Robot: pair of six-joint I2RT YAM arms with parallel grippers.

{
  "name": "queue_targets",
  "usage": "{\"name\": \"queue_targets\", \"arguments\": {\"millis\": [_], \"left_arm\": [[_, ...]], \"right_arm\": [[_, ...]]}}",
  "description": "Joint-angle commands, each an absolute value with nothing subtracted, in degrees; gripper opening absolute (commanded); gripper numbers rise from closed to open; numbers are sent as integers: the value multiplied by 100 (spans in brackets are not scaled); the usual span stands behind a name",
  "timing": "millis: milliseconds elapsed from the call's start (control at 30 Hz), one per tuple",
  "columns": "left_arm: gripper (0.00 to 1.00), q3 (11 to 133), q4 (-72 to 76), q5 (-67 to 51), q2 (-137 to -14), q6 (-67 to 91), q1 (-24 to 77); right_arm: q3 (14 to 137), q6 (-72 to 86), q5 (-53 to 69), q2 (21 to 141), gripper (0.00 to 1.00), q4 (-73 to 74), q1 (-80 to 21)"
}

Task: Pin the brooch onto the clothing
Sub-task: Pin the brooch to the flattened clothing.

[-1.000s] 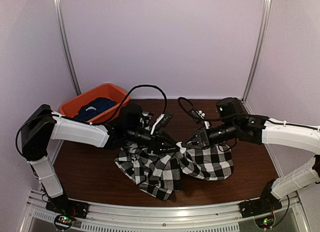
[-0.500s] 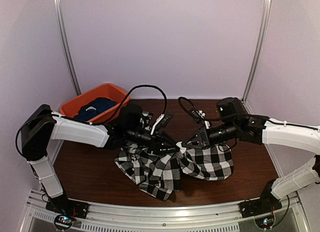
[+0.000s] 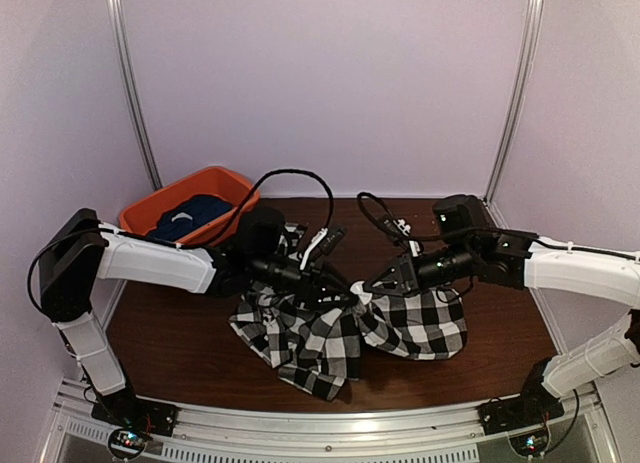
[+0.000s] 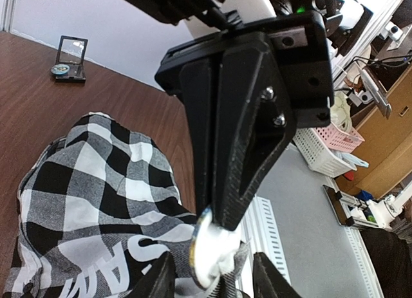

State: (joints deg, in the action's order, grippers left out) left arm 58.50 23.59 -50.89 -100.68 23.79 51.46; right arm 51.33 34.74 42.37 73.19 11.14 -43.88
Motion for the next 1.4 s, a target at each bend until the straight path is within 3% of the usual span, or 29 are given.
{"name": "queue_targets", "arguments": {"millis": [0, 133, 367, 1367], "left_arm": [[43, 5897, 2272, -4971, -9828, 2197, 5115], [43, 5973, 2115, -4941, -9765, 2097, 5074], [52, 5915, 2118, -4864, -9669, 2046, 5045], [60, 5951, 1995, -4782, -9571, 1916, 5001]], "right_arm": [[5159, 3465, 4092, 7192, 0, 1055, -4359], [5182, 3487, 4086, 7227, 0, 1103, -4365], [5192, 3488, 3976, 7204, 0, 1042, -4368], [5175, 3524, 3868, 7255, 0, 1044, -4384]]}}
